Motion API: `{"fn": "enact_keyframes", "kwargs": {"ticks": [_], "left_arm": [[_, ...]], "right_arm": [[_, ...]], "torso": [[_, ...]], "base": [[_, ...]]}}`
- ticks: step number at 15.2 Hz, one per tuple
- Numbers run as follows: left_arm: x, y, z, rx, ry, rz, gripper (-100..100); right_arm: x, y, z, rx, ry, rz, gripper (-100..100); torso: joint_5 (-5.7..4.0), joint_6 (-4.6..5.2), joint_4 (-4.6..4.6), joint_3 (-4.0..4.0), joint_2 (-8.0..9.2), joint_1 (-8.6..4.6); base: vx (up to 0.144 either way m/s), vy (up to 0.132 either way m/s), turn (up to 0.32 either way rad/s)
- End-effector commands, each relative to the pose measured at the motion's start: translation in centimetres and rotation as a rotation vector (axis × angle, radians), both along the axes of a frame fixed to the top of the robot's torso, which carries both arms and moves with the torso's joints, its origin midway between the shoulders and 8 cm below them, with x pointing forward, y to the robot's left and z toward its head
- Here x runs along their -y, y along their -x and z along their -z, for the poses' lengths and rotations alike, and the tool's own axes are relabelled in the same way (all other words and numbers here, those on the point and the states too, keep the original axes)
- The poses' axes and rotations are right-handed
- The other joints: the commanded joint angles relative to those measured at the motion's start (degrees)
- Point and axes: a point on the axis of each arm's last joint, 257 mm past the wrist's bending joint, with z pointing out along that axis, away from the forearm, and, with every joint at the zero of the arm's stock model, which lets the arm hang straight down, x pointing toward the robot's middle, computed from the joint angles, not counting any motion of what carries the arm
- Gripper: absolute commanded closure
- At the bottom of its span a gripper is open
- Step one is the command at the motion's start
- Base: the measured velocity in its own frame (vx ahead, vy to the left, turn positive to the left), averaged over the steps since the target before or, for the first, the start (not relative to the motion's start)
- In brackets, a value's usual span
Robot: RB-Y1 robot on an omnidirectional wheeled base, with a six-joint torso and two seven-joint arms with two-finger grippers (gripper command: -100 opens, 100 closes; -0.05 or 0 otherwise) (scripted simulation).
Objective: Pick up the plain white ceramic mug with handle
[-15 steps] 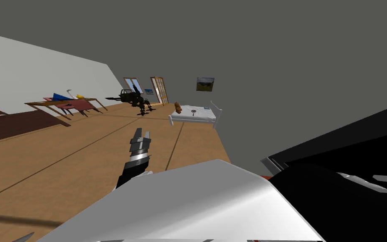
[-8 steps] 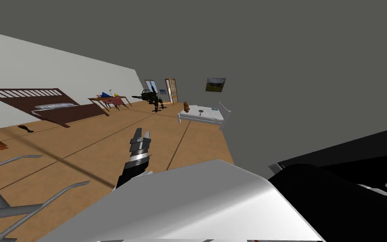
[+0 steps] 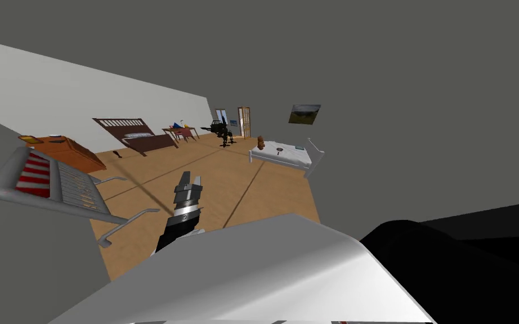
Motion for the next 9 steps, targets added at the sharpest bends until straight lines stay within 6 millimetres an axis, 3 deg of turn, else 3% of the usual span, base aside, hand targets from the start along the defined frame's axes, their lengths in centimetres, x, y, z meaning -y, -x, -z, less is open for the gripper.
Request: {"fn": "enact_keyframes", "kwargs": {"ticks": [1,9], "left_arm": [[0.0,0.0,0.0,0.0,0.0,0.0,0],[0.0,0.0,0.0,0.0,0.0,0.0,0]], "right_arm": [[0.0,1.0,0.1,-0.003,0.002,0.048,-100],[0.0,5.3,0.0,-0.008,0.025,0.253,-100]], "torso": [[0.0,0.0,0.0,0.0,0.0,0.0],[0.03,-0.01,0.04,0.1,0.19,0.08]], "base": [[-0.136,0.028,0.326],[-0.16,0.064,0.383]]}}
